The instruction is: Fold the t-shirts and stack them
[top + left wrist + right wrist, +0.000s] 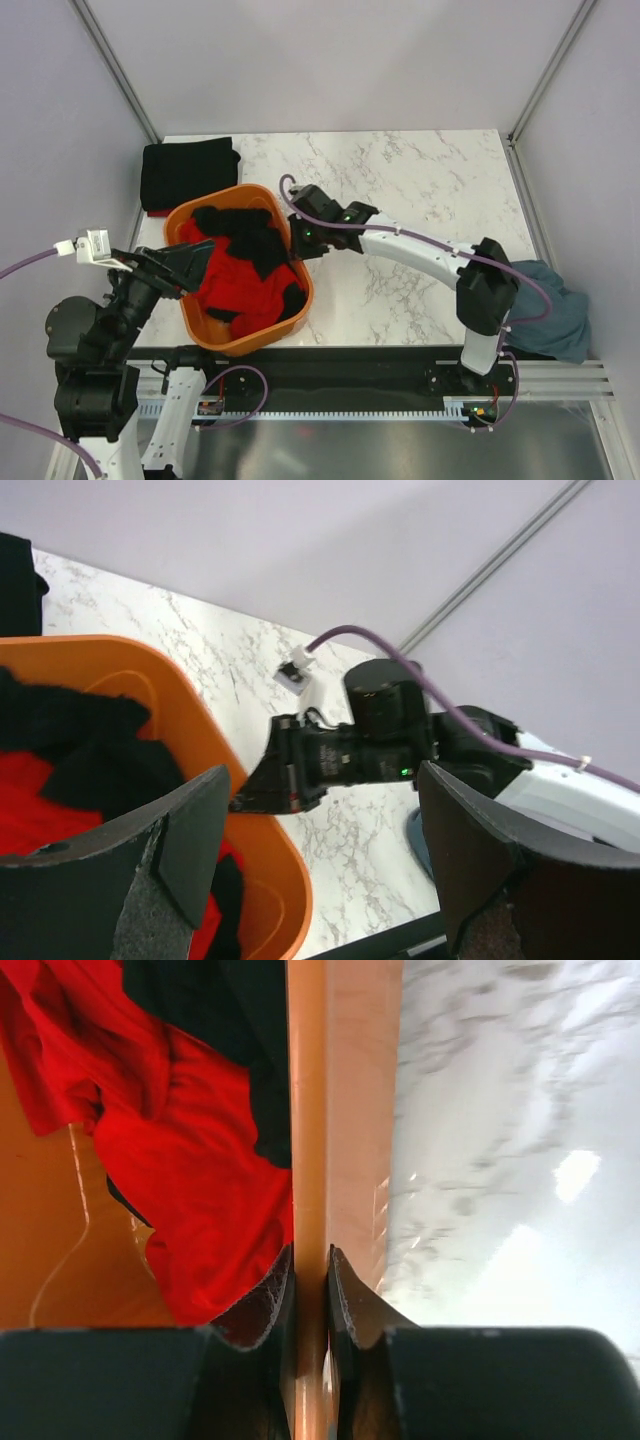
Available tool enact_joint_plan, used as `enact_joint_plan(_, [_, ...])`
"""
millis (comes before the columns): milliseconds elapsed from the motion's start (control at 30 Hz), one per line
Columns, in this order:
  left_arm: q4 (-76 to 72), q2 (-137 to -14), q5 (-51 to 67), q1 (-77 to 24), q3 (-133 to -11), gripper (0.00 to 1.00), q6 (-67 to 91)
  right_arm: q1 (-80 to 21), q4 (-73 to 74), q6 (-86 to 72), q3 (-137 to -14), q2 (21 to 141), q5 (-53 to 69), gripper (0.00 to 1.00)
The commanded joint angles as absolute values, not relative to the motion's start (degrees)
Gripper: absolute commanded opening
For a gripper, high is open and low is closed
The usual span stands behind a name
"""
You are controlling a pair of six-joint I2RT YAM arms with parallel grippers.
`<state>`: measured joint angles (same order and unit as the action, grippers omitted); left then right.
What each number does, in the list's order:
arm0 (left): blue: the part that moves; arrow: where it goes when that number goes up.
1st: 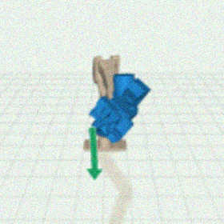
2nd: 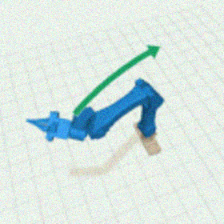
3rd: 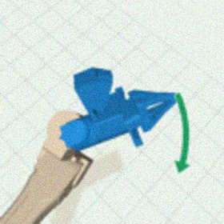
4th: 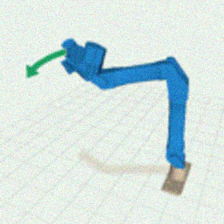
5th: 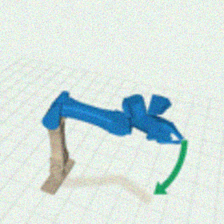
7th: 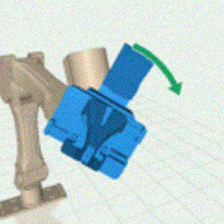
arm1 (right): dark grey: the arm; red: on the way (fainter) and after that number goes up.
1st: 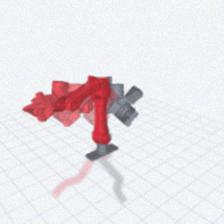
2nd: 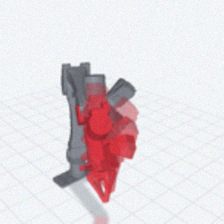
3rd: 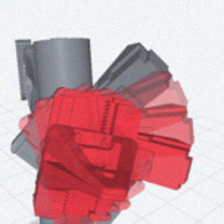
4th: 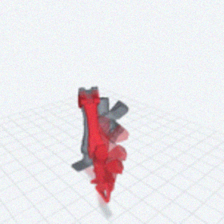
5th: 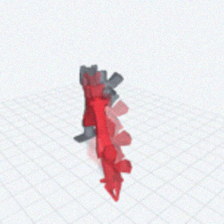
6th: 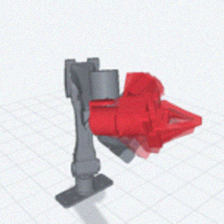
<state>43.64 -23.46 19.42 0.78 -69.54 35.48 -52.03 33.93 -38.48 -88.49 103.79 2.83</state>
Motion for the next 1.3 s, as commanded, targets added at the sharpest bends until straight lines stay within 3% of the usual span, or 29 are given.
enact_joint_plan(0, [46.4,-22.33,18.9,0.7,-72.68,0.83,38.93,-56.24,30.41,-43.85,-95.87,106.94,3.0,0.01])
enact_joint_plan(133, [47.1,-21.8,19.95,0.62,-73.83,0.83,39.9,-57.13,29.97,-48.42,-100.01,111.0,0.45,0.0])
enact_joint_plan(267, [48.6,-21.62,20.3,0.62,-75.23,0.82,39.82,-56.87,36.37,-47.29,-113.24,117.57,-5.71,0.0])
enact_joint_plan(467, [49.31,-21.09,19.95,0.7,-75.85,0.82,39.99,-57.82,39.55,-49.12,-126.55,124.97,-2.9,0.0])
enact_joint_plan(967, [53.08,-21.71,18.55,0.7,-81.82,0.84,39.47,-67.15,21.11,-71.09,-129.64,134.73,-5.01,0.0])
enact_joint_plan(1267, [57.3,-21.36,15.82,-0.95,-84.9,0.86,37.62,-68.99,0.45,-80.24,-129.9,140.8,-0.35,0.02])
